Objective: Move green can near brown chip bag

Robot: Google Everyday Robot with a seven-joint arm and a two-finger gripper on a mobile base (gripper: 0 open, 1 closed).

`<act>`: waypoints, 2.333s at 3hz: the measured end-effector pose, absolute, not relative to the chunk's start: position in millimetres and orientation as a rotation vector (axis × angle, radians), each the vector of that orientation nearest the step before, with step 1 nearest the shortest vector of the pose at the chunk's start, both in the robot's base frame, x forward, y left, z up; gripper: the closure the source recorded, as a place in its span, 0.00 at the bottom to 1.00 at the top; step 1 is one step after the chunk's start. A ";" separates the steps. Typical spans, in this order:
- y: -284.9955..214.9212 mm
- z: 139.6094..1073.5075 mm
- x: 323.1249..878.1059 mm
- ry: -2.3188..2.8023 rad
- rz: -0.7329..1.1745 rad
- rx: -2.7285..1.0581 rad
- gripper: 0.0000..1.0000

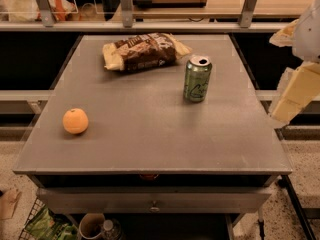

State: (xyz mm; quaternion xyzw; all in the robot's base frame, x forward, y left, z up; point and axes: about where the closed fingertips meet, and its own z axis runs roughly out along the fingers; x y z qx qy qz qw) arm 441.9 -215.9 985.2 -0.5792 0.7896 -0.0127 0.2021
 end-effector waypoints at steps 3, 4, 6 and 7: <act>-208.8 980.0 497.8 2.011 0.357 -1.186 0.00; -190.0 972.0 516.6 1.974 0.396 -1.176 0.00; -162.7 947.1 550.6 1.972 0.369 -1.172 0.00; -154.0 939.9 567.9 1.984 0.338 -1.160 0.00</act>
Offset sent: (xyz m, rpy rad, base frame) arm 0.0581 -0.0077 -0.0009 0.6170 -0.1343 -0.1709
